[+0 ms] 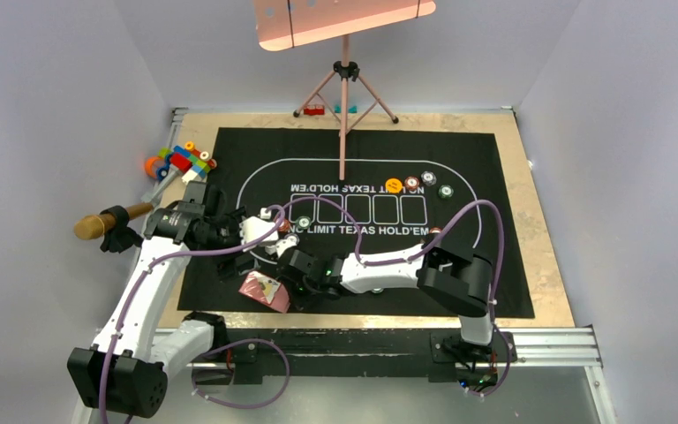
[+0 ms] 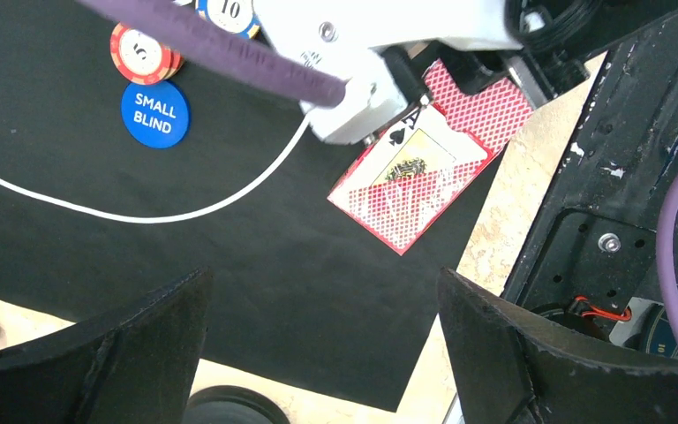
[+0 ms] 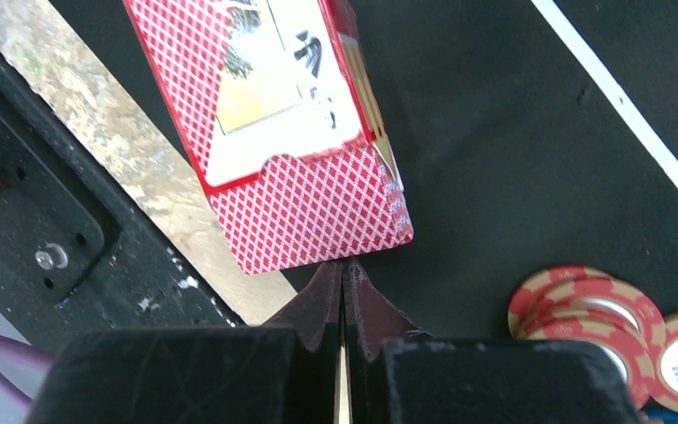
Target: Distribute texas hold em gaming equipment
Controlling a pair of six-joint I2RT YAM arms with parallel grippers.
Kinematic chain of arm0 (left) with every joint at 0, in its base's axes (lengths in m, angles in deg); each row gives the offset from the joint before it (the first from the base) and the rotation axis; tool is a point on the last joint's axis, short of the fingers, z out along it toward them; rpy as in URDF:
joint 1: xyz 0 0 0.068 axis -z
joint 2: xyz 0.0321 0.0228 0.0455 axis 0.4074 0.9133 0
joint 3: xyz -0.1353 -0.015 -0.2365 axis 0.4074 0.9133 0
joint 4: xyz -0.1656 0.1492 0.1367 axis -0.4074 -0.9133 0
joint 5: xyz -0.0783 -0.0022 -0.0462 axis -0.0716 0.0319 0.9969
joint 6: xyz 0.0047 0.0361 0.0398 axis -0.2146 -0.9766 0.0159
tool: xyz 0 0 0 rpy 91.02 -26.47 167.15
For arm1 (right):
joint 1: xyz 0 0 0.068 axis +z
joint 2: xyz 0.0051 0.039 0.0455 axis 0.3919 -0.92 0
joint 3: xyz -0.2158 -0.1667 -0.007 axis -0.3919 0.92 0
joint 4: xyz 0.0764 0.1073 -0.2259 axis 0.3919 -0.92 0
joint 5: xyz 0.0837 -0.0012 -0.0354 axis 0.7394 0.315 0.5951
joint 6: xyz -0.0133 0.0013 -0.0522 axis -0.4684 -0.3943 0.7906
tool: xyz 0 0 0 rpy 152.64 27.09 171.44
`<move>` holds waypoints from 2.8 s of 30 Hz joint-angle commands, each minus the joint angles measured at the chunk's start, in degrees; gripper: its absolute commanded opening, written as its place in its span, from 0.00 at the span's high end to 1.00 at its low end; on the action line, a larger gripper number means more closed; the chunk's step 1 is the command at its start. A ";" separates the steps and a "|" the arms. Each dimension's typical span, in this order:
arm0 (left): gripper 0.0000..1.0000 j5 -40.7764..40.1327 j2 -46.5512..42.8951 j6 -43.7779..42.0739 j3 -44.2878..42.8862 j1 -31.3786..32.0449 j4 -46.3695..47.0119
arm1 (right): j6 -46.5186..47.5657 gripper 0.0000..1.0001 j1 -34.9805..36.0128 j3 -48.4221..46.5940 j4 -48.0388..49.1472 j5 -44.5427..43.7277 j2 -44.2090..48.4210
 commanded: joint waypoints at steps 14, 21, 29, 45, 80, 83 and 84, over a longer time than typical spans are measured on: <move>0.00 1.87 4.24 -14.54 5.72 1.45 0.81 | -4.02 1.00 -2.48 12.02 0.86 -1.23 19.03; 0.00 -3.14 11.10 -17.95 6.32 6.99 4.25 | -7.55 0.98 -5.30 17.40 -0.54 -0.58 33.32; 0.00 -4.75 14.34 -21.60 7.83 11.54 6.47 | -7.31 0.96 -13.36 20.89 0.16 3.85 40.14; 0.00 -5.54 17.32 -17.21 11.19 19.39 7.05 | -4.97 0.96 -20.69 21.91 0.35 7.44 42.09; 0.78 -3.97 16.28 -4.75 12.14 23.07 10.62 | -8.10 0.96 -23.22 23.93 4.72 12.08 40.83; 0.81 -2.41 16.03 -0.45 8.45 23.05 8.53 | -10.61 0.89 -23.25 25.14 8.02 14.24 40.66; 0.85 -2.19 16.03 1.22 7.01 23.08 8.17 | -11.42 0.86 -23.23 25.46 9.27 14.99 40.55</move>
